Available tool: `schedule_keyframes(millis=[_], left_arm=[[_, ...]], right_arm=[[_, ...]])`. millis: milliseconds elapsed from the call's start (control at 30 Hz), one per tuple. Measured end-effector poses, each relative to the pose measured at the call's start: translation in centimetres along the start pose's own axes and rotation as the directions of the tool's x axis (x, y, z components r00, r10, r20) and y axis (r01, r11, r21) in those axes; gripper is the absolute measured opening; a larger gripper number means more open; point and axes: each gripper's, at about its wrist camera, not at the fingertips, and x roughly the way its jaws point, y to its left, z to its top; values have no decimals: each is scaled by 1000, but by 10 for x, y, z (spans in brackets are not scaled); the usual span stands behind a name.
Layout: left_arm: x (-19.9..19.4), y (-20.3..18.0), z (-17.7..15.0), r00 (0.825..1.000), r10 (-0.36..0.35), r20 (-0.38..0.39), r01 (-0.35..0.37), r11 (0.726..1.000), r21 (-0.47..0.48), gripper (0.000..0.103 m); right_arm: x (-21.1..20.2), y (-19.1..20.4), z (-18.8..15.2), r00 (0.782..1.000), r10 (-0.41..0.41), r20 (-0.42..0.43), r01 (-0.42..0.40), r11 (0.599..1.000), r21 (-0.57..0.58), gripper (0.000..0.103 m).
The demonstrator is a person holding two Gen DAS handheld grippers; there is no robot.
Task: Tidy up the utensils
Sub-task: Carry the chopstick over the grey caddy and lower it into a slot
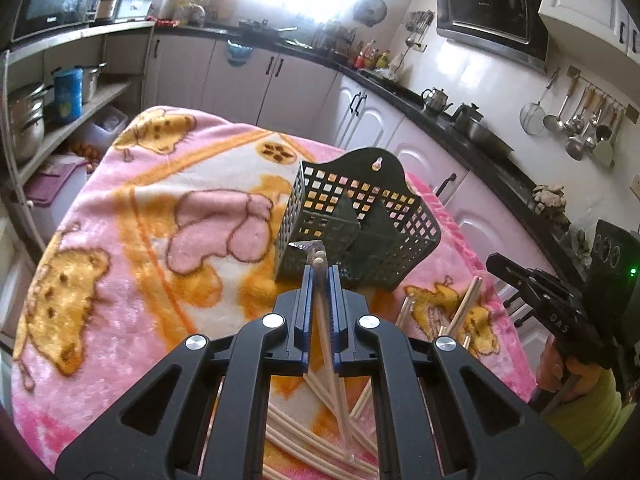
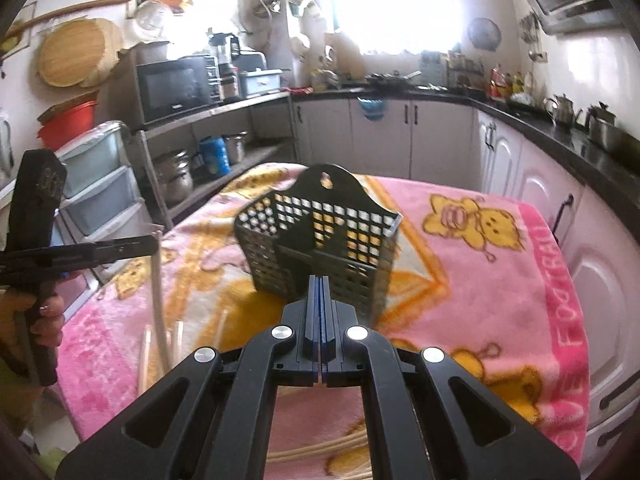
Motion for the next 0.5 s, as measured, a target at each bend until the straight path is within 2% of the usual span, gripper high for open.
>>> schedule_keyframes(millis=[500], left_arm=[[-29, -1, 11, 997, 1, 72, -2, 1000, 15, 1]], right_arm=[[-16, 43, 16, 998, 42, 49, -39, 997, -70, 1]])
